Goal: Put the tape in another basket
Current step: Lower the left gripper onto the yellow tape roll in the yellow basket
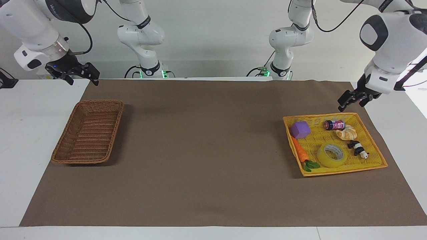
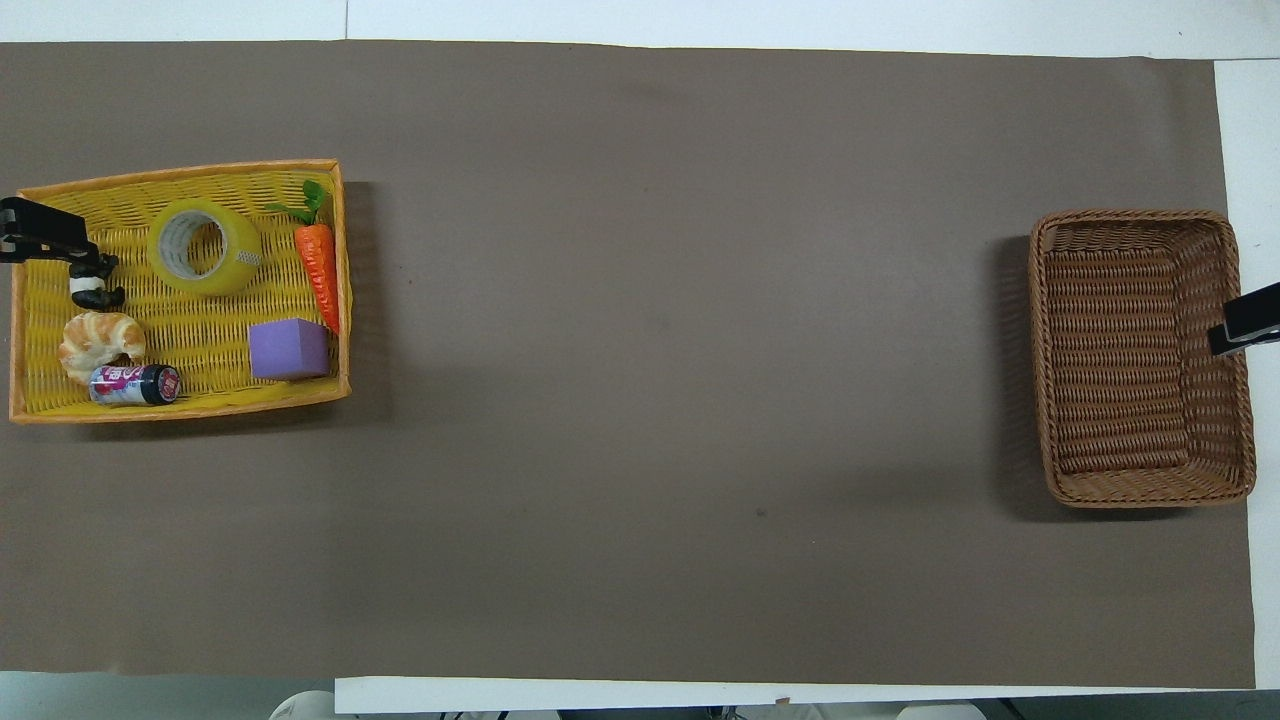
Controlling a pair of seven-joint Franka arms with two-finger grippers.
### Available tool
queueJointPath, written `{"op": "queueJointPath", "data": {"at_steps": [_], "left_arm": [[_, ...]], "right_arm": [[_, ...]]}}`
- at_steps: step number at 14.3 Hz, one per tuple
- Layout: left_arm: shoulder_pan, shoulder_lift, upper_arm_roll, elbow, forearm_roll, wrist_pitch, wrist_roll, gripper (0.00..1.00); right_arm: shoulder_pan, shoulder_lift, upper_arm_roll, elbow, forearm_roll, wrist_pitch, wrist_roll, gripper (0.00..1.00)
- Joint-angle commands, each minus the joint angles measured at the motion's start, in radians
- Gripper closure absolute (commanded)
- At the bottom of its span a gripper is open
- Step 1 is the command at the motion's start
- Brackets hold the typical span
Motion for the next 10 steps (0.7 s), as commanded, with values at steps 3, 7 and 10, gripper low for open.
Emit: {"op": "queueJointPath", "data": {"at_steps": [3, 7, 10], "left_arm": [[0.038, 0.208, -0.008, -0.031, 0.006, 0.281, 0.044, 0.01], [0.049, 0.278, -0.006, -0.025, 0.006, 0.361, 0.132, 0.04], [0.063, 0.312, -0.006, -0.011, 0.006, 0.391, 0.133, 0.10]], "right_arm": [[-0.006, -0.020, 0.006, -0.027, -0.006, 0.016, -0.020, 0.01], [-0.006, -0.020, 0.006, -0.027, -0.006, 0.016, -0.020, 0.01], [-0.006, -0.019, 0.006, -0.027, -0.006, 0.016, -0.018, 0.01]]}}
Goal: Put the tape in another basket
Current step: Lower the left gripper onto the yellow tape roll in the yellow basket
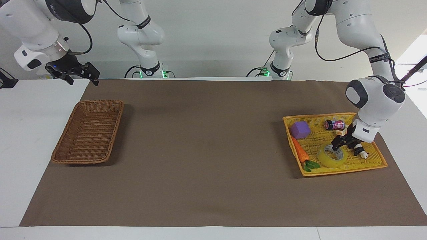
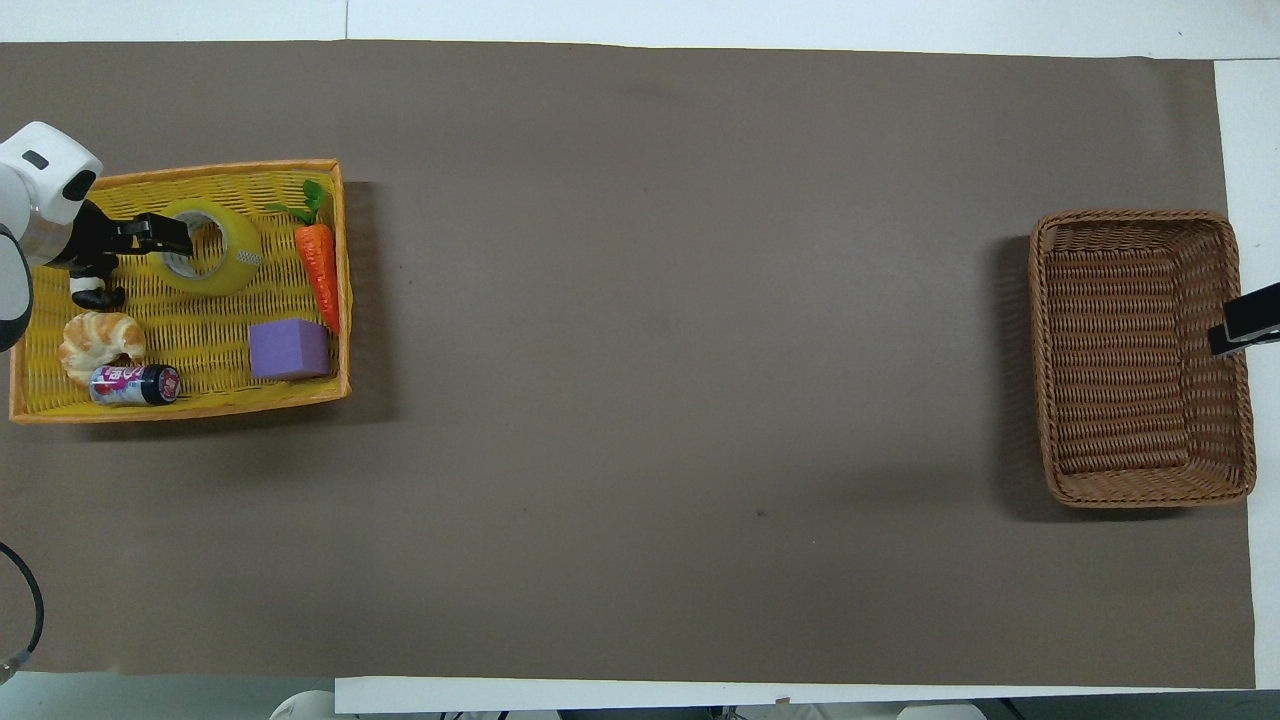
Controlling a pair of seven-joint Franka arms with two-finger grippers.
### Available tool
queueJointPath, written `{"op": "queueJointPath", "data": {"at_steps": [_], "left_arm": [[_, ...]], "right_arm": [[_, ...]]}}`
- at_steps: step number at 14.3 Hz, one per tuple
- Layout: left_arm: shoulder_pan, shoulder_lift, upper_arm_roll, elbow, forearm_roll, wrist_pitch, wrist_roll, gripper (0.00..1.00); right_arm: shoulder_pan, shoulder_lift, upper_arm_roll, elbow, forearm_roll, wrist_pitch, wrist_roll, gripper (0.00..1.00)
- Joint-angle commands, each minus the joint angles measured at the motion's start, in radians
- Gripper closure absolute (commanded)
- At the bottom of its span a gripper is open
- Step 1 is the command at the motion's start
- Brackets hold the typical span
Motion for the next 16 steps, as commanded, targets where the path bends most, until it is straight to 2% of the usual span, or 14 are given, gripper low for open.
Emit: {"op": "queueJointPath", "data": {"at_steps": [1, 3, 6, 8, 11, 15, 16], "left_arm": [[0.018, 0.041, -0.007, 0.033, 0.005, 0.032, 0.018, 0.15], [0.016, 0.070, -0.008, 0.053, 0.005, 0.041, 0.018, 0.25], [0.007, 0.092, -0.008, 0.042, 0.005, 0.082, 0.018, 0.30], [0.007, 0.101, -0.008, 0.030, 0.005, 0.082, 0.020, 0.46], [0.001, 0.101, -0.010, 0.016, 0.005, 0.081, 0.020, 0.55], [-0.005, 0.099, -0.010, -0.003, 0.005, 0.082, 0.020, 0.98], [-0.004, 0.099, -0.011, -0.003, 0.005, 0.082, 0.020, 1.00]], "right_arm": [[-0.006, -0.019, 0.006, -0.027, -0.006, 0.016, -0.020, 0.01], [-0.006, -0.019, 0.006, -0.027, -0.006, 0.016, -0.020, 0.01], [-0.006, -0.019, 0.006, -0.027, -0.006, 0.016, -0.020, 0.01], [-0.006, -0.019, 0.006, -0.027, -0.006, 0.016, -0.018, 0.01], [-0.006, -0.019, 0.006, -0.027, -0.006, 0.016, -0.018, 0.01], [-0.006, -0.020, 0.006, -0.027, -0.006, 0.016, -0.018, 0.01], [-0.006, -0.019, 0.006, -0.027, -0.006, 0.016, -0.018, 0.01]]}}
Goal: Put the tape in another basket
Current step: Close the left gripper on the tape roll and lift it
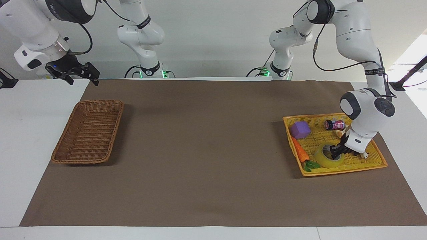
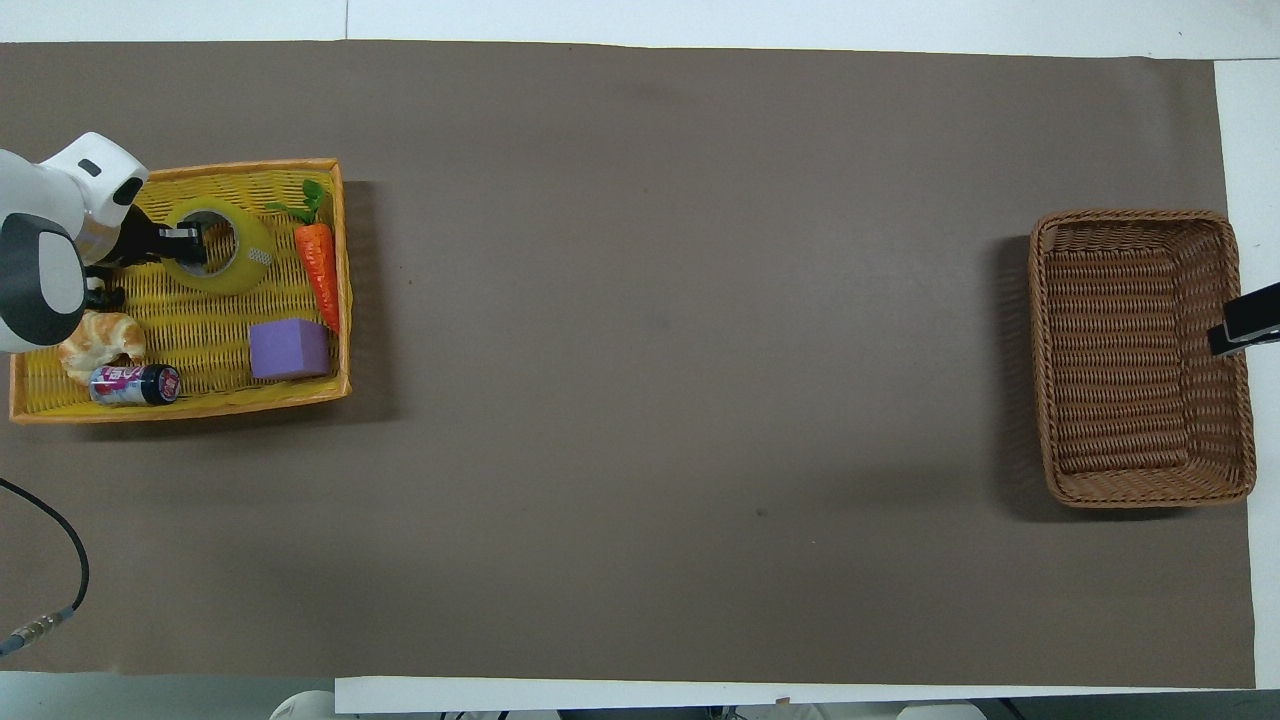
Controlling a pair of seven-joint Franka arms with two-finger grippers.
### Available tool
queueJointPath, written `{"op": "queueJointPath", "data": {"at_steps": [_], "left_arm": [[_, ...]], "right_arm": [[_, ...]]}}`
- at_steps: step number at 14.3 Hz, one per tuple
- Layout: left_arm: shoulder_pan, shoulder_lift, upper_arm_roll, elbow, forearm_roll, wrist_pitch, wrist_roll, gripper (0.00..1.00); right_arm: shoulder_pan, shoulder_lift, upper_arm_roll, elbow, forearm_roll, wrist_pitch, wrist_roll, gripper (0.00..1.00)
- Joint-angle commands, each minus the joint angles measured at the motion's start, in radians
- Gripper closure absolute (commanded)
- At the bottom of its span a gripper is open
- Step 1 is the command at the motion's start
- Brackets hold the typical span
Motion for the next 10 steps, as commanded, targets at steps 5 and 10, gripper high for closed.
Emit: {"op": "queueJointPath", "data": {"at_steps": [5, 10], "left_arm": [[-0.031, -0.001, 0.004, 0.082, -0.024, -0.116, 0.000, 1.00], [-0.134, -0.038, 0.000, 0.355, -0.144, -0.492, -0.196, 1.00]], "right_arm": [[-0.006, -0.020, 0.006, -0.026, -0.006, 0.016, -0.018, 0.01], [-0.003, -0.020, 0.006, -0.026, -0.006, 0.016, -0.021, 0.01]]}}
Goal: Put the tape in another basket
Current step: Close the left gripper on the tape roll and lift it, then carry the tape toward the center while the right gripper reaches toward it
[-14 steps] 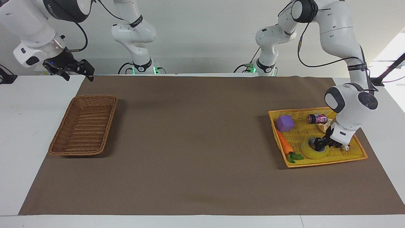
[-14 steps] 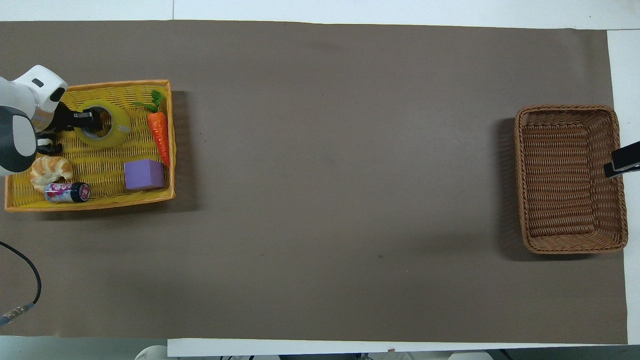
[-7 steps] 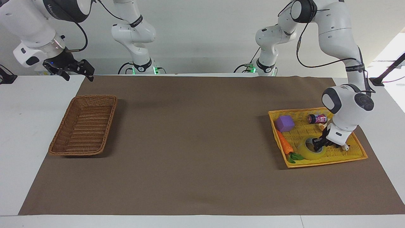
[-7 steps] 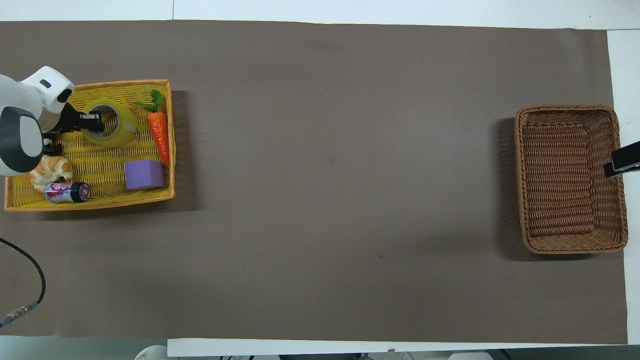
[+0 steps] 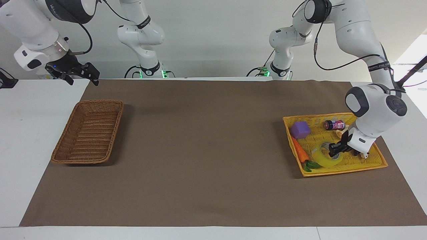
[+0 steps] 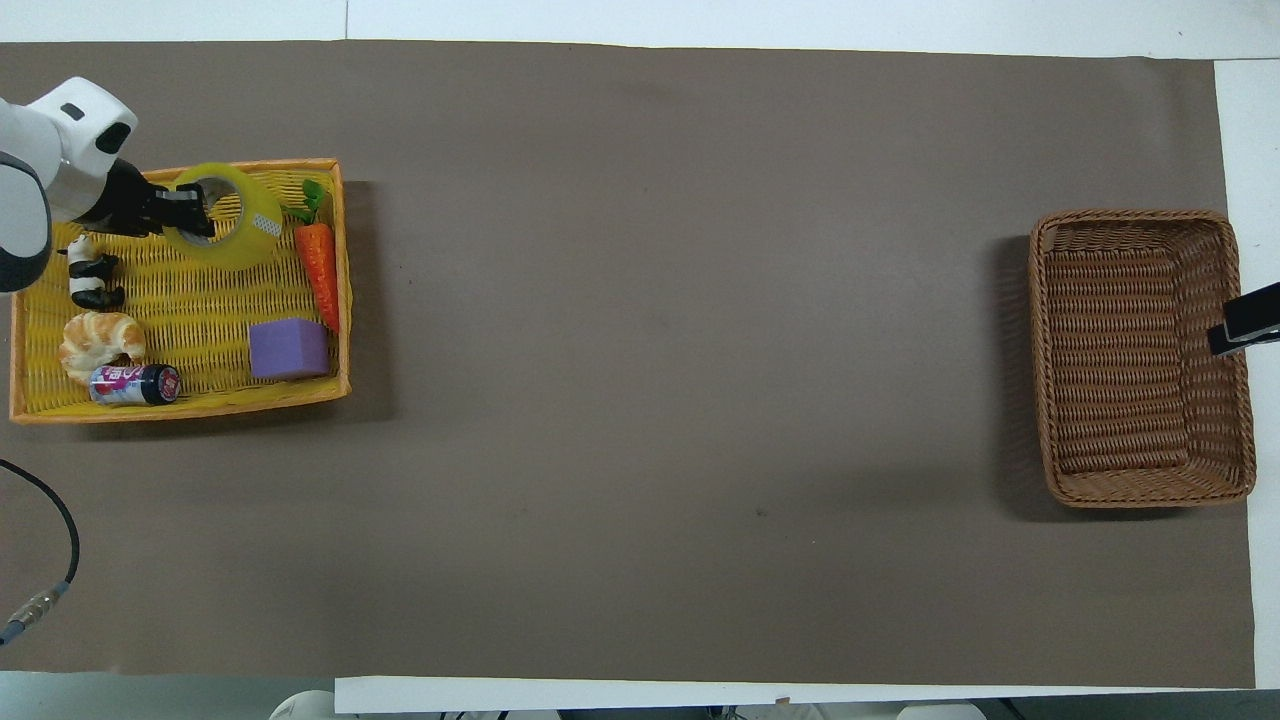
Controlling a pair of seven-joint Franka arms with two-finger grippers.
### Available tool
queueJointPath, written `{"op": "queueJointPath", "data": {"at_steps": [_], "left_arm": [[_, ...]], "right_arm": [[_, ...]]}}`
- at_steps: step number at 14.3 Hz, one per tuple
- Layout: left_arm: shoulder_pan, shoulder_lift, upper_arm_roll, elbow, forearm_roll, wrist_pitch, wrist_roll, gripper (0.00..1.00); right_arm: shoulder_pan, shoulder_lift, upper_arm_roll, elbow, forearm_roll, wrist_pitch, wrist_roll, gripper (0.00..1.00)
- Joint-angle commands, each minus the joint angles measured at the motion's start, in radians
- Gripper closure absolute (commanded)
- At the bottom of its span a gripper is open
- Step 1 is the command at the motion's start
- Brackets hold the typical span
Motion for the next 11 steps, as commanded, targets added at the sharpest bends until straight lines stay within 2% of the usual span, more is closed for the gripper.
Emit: {"op": "queueJointPath", "data": {"at_steps": [1, 4, 5, 6, 8, 9, 11], "left_arm": [[-0.099, -0.025, 0.006, 0.117, -0.050, -0.143, -0.185, 1.00], [-0.230, -0.031, 0.005, 0.112, -0.118, -0.101, -0.356, 1.00], [-0.260, -0.035, 0.005, 0.102, -0.162, -0.099, -0.381, 1.00], [-0.328, -0.054, 0.006, 0.070, -0.196, -0.088, -0.399, 1.00], [-0.430, -0.087, 0.006, -0.018, -0.201, 0.040, -0.500, 1.00], [-0.464, -0.097, 0.006, -0.047, -0.201, 0.088, -0.551, 1.00], [-0.475, -0.104, 0.003, -0.062, -0.217, 0.103, -0.557, 1.00]], "right_arm": [[0.002, -0.019, 0.012, -0.026, -0.006, 0.017, -0.018, 0.01], [0.004, -0.020, 0.012, -0.025, 0.014, 0.025, -0.034, 0.01], [0.002, -0.019, 0.013, -0.025, 0.067, 0.040, -0.044, 0.01], [-0.012, -0.017, 0.012, -0.032, 0.174, 0.074, -0.046, 0.01], [-0.029, -0.019, 0.012, -0.060, 0.279, 0.132, -0.044, 0.01], [-0.027, -0.008, 0.012, -0.065, 0.354, 0.146, -0.044, 0.01], [-0.021, 0.024, 0.010, -0.084, 0.556, 0.210, -0.002, 0.01]]}}
